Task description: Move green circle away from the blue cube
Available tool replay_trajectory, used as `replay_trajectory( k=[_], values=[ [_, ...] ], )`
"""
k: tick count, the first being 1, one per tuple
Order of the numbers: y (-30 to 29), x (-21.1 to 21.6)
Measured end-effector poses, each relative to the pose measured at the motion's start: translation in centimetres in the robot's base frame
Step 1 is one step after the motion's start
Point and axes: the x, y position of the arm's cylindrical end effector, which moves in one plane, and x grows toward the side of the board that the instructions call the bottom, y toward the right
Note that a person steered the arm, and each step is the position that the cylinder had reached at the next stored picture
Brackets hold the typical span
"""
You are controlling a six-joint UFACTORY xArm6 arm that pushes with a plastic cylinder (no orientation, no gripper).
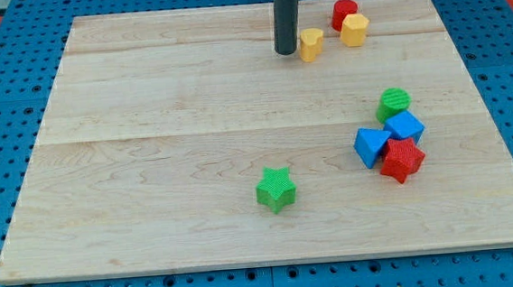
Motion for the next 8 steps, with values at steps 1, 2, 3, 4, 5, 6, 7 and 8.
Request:
replay_trajectory(
  k=[1,2,3,4,5,6,7,8],
  values=[
    [3.7,-1.7],
    [4.6,1.9],
    [5.6,2.9],
    [10.1,2.9],
    [15.8,4.8],
    [17.3,11.2],
    [14.0,13.9],
    [9.2,11.1]
  ],
)
